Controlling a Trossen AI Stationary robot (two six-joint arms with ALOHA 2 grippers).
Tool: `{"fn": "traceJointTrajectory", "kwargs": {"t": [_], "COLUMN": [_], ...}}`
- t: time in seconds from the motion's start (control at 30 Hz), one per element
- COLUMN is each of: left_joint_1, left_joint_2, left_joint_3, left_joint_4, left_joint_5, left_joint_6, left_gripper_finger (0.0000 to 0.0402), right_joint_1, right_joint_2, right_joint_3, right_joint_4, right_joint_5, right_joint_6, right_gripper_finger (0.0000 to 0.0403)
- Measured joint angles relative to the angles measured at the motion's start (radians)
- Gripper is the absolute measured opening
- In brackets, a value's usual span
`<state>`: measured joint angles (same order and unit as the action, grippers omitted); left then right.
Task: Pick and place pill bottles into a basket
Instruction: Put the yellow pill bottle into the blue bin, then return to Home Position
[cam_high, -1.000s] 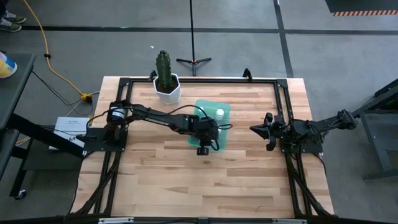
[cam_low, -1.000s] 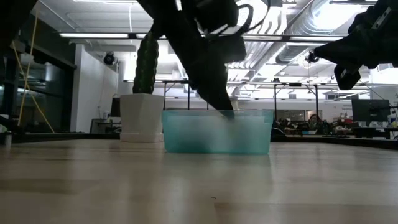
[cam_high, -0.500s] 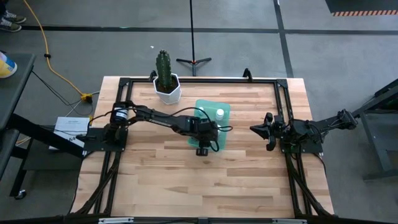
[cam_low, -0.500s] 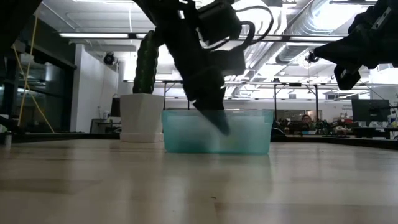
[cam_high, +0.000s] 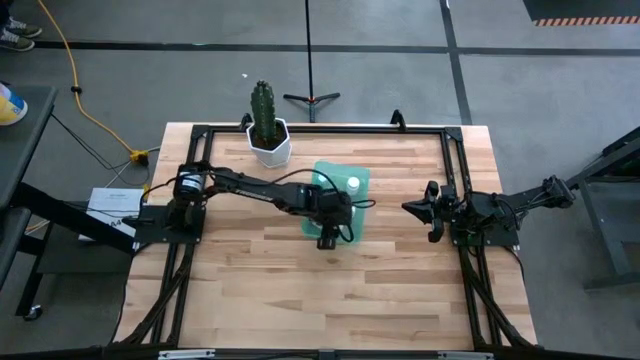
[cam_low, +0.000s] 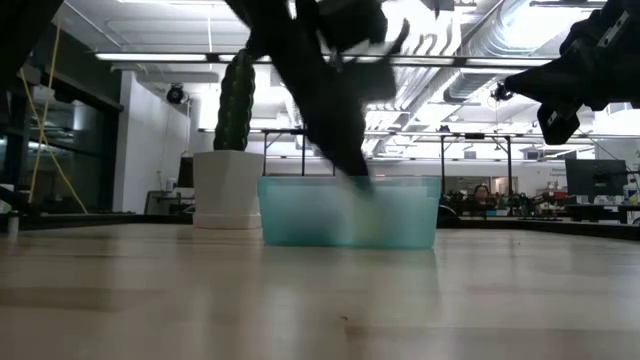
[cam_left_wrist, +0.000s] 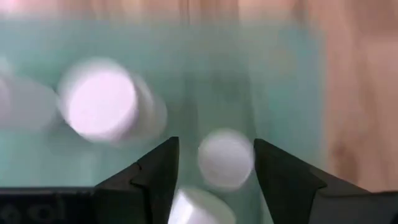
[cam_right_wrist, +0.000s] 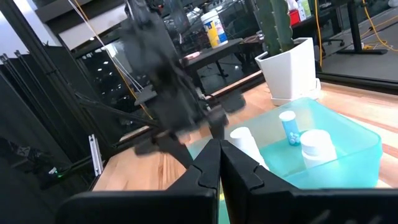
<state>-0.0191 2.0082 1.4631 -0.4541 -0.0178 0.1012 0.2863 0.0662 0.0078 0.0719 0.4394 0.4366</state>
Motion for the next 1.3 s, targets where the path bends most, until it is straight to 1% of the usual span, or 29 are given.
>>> {"fn": "traceJointTrajectory", "kwargs": {"t": [0.13, 0.23, 0.33, 0.4, 0.47, 0.53, 0.6, 0.67, 0.7, 0.73, 0.87, 0.93, 1.0, 1.07, 1.23, 1.3], "left_joint_1": [0.006, 0.014, 0.047, 0.091, 0.139, 0.173, 0.195, 0.207, 0.211, 0.211, 0.178, 0.14, 0.094, 0.04, -0.112, -0.149], "left_joint_2": [-0.045, -0.07, -0.12, -0.161, -0.208, -0.281, -0.38, -0.485, -0.539, -0.593, -0.823, -0.917, -1.015, -1.115, -1.361, -1.474], "left_joint_3": [0.045, 0.077, 0.087, 0.06, 0.014, -0.053, -0.147, -0.272, -0.346, -0.417, -0.683, -0.791, -0.865, -0.91, -1.032, -1.094], "left_joint_4": [-0.004, -0.026, 0.019, 0.048, 0.061, 0.091, 0.132, 0.215, 0.264, 0.314, 0.548, 0.596, 0.603, 0.612, 0.522, 0.534], "left_joint_5": [-0.017, -0.015, 0.037, 0.058, 0.069, 0.079, 0.114, 0.154, 0.172, 0.168, 0.064, 0.02, -0.006, -0.053, -0.289, -0.318], "left_joint_6": [0.012, -0.001, -0.062, -0.108, -0.131, -0.132, -0.128, -0.134, -0.135, -0.142, -0.195, -0.212, -0.218, -0.23, -0.221, -0.21], "left_gripper_finger": [0.0248, 0.0243, 0.0222, 0.0196, 0.016, 0.0119, 0.0071, 0.0027, 0.0022, 0.0022, 0.0047, 0.0041, 0.0022, 0.0021, 0.0035, 0.0029], "right_joint_1": [0.0, 0.0, 0.0, 0.0, 0.0, 0.0, 0.0, 0.0, 0.0, 0.0, 0.0, 0.0, 0.0, 0.0, 0.0, 0.0], "right_joint_2": [0.0, 0.0, 0.0, 0.0, 0.0, 0.0, 0.0, 0.0, 0.0, 0.0, 0.0, 0.0, 0.0, 0.0, 0.0, 0.0], "right_joint_3": [0.0, 0.0, 0.0, 0.0, 0.0, 0.0, 0.0, 0.0, 0.0, 0.0, 0.0, 0.0, 0.0, 0.0, 0.0, 0.0], "right_joint_4": [0.0, 0.0, 0.0, 0.0, 0.0, -0.001, -0.001, -0.001, -0.001, -0.001, -0.001, -0.001, -0.001, -0.002, -0.002, -0.001], "right_joint_5": [0.0, 0.0, -0.001, -0.004, -0.006, -0.012, -0.02, -0.021, -0.022, -0.022, -0.021, -0.022, -0.025, -0.027, -0.026, -0.024], "right_joint_6": [0.0, 0.0, 0.0, 0.0, 0.0, -0.008, -0.018, -0.019, -0.025, -0.034, -0.055, -0.055, -0.064, -0.091, -0.206, -0.228], "right_gripper_finger": [0.0, 0.0, 0.0, 0.0, 0.0, 0.0, 0.0, 0.0, 0.0, 0.0, 0.0, 0.0, 0.0, 0.0, 0.0, 0.0]}}
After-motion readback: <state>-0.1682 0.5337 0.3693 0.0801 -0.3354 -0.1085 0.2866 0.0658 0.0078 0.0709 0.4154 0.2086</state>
